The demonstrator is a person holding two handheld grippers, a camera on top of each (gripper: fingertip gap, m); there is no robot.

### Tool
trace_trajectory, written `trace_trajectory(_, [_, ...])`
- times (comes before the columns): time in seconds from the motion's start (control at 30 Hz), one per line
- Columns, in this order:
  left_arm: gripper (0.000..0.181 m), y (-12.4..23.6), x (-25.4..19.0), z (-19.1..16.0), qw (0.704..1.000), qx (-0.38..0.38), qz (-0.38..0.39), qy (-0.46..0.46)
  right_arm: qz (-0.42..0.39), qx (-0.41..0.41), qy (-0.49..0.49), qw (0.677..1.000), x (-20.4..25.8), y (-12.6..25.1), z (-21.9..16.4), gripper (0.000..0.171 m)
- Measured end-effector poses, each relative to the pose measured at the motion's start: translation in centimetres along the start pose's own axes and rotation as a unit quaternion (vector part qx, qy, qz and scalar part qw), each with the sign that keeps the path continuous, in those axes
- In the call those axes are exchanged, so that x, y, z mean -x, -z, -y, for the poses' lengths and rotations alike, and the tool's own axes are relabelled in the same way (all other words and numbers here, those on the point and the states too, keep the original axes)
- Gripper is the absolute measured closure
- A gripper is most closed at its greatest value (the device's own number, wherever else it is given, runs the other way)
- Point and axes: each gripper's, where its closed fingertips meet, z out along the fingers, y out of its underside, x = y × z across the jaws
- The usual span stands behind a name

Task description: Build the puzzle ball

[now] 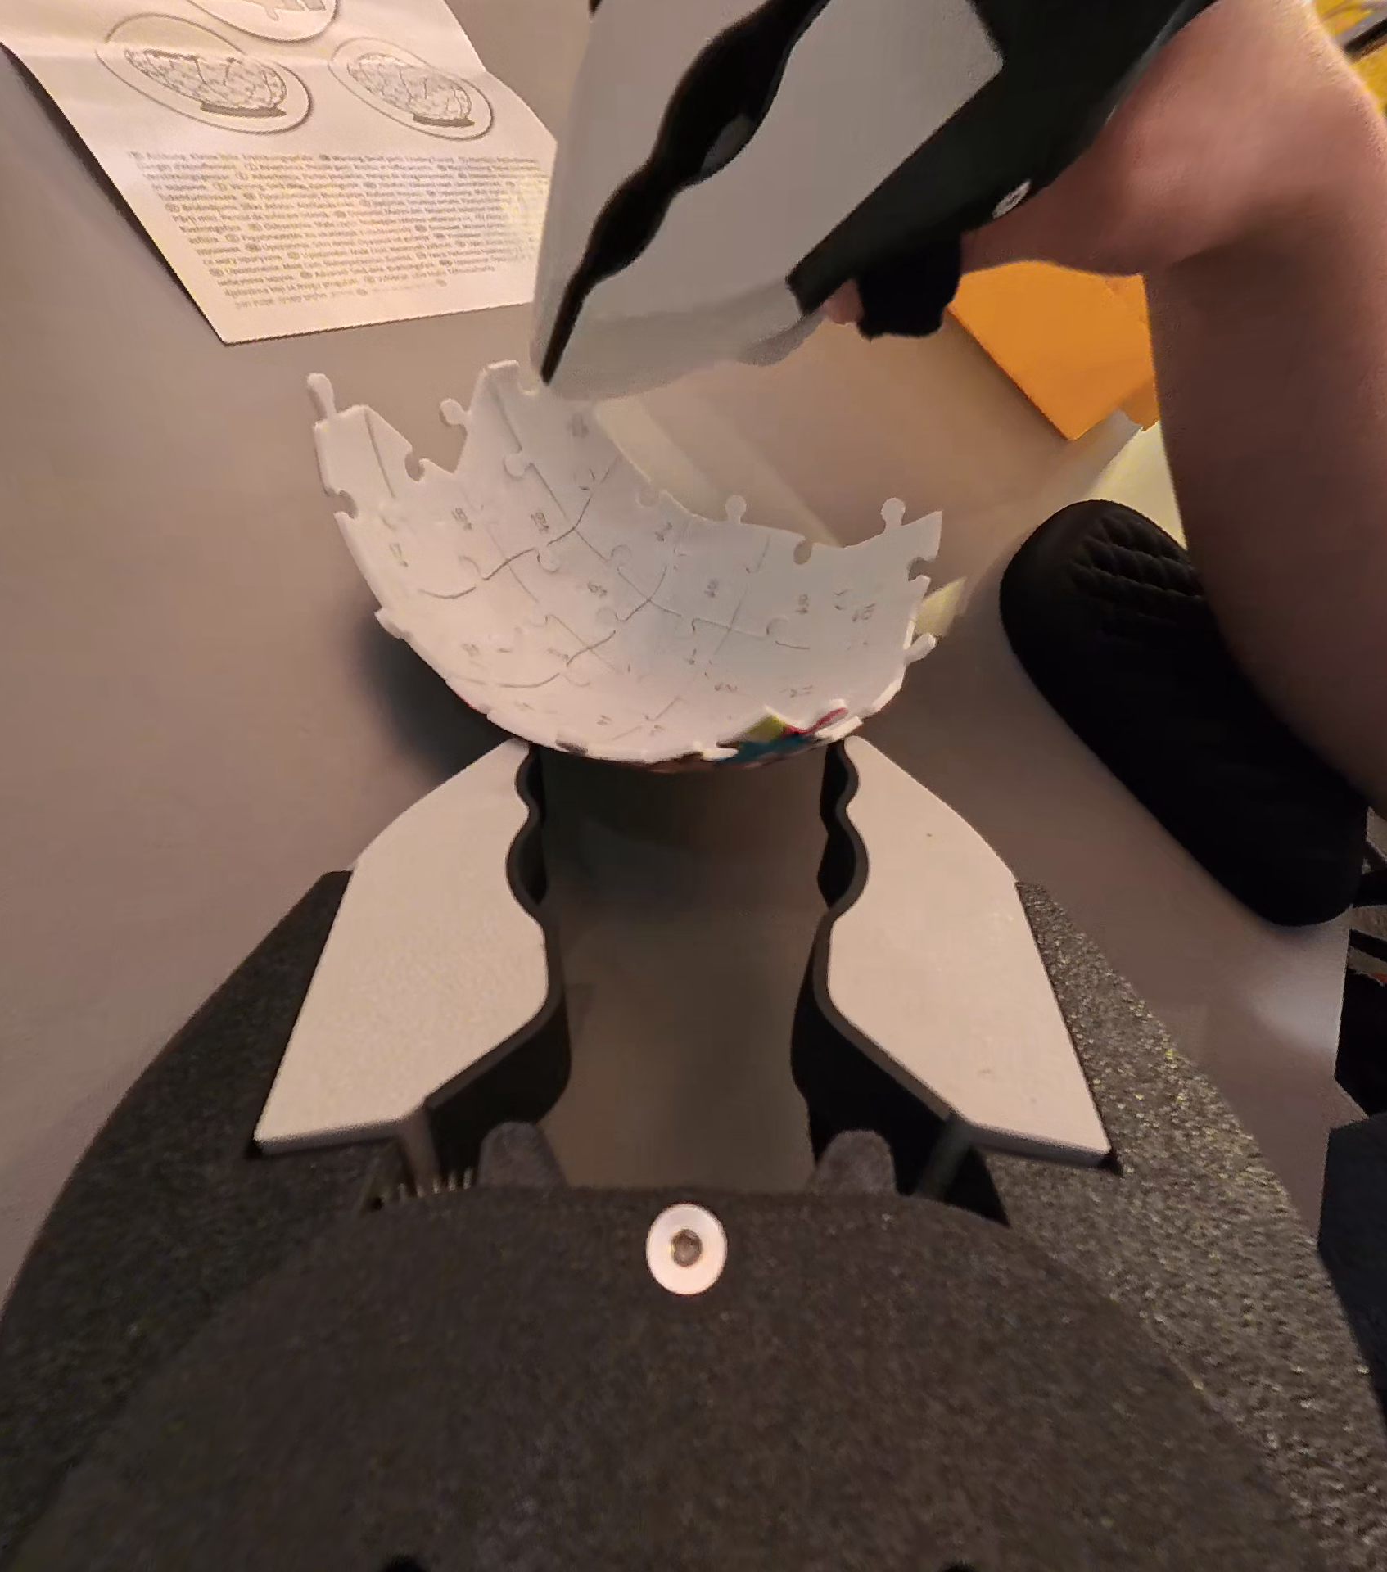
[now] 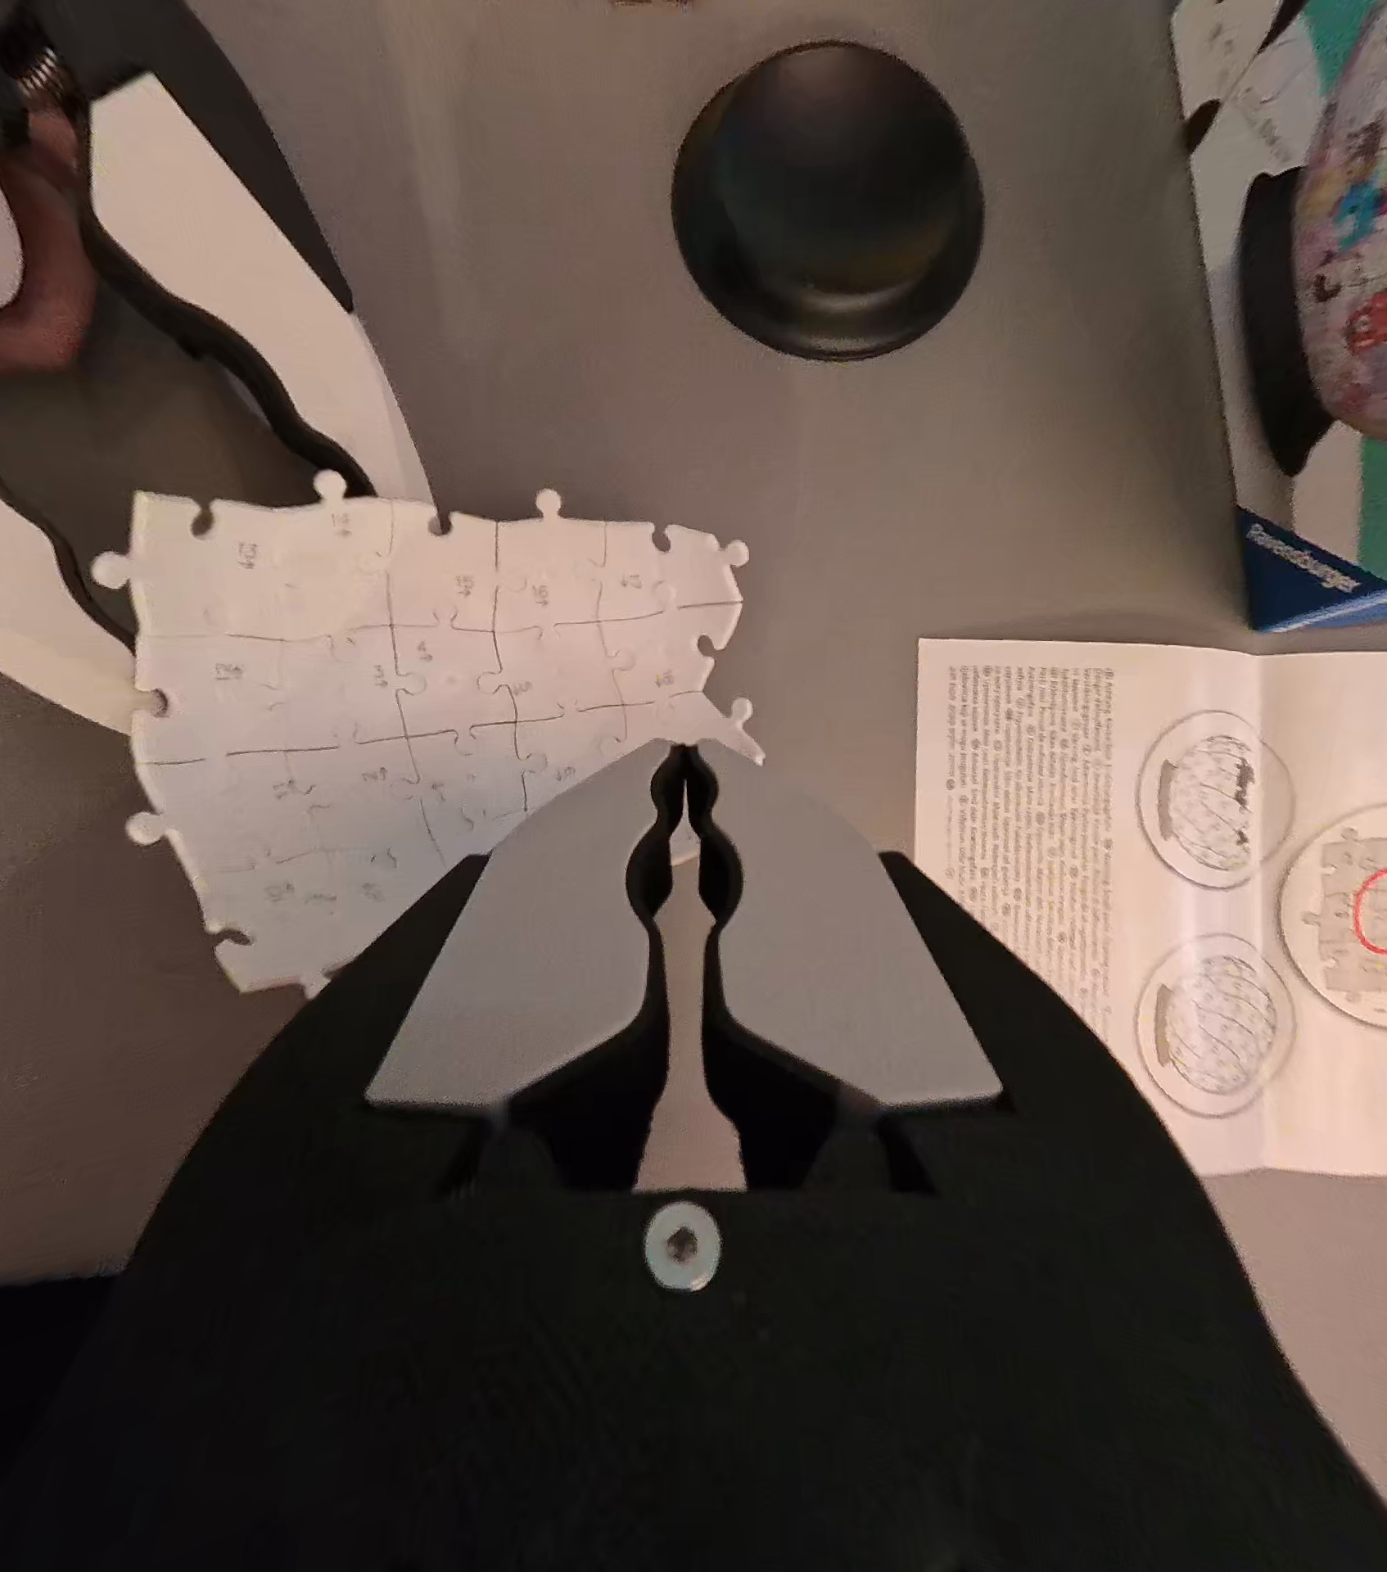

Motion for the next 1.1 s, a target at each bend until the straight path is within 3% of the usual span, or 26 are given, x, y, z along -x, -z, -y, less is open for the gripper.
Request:
trace_trajectory(0.83, [0.118, -1.3, -0.5, 0.9, 1.0, 0.004, -0.019, 0.001, 0.059, 0.035, -0.113, 0.991, -1.0, -2.3, -3.2, 0.17])
trace_trajectory(1.1, [0.117, -2.3, 0.2, 1.6, 1.0, 0.0, 0.004, 0.01, 0.02, 0.082, -0.081, 0.993, -1.0, -2.4, -3.2, 0.17])
